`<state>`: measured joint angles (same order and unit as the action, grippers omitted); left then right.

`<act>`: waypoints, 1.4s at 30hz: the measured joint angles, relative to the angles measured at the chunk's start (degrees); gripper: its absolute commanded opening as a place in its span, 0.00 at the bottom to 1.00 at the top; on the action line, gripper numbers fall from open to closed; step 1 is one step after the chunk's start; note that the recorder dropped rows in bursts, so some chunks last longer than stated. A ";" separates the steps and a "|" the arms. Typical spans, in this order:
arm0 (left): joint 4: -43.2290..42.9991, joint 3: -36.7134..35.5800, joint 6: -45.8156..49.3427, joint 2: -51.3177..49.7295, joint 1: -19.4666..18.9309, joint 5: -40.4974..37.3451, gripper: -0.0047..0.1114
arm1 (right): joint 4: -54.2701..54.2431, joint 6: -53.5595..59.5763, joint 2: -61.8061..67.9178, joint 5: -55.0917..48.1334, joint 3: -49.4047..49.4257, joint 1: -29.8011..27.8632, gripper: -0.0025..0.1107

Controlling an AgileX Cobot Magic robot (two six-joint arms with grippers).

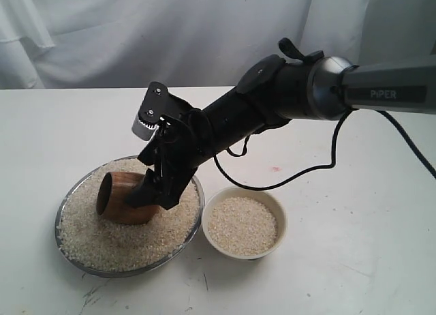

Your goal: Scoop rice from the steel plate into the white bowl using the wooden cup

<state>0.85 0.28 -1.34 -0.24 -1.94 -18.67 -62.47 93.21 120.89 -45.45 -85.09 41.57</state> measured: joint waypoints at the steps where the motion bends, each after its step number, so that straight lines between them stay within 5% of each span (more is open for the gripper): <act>1: 0.00 0.00 0.00 0.00 0.00 0.00 0.04 | -0.09 -0.06 0.00 0.00 0.00 0.00 0.69; 16: 0.00 0.00 0.00 0.00 0.00 0.00 0.04 | -1.75 -0.39 0.00 0.63 0.00 0.00 0.80; 42: 0.00 0.00 0.00 0.00 0.00 0.00 0.04 | 0.66 8.27 2.02 4.33 0.00 1.97 0.79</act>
<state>0.85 0.28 -1.34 -0.24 -1.94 -18.67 -61.80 101.47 122.91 -41.11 -85.09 43.54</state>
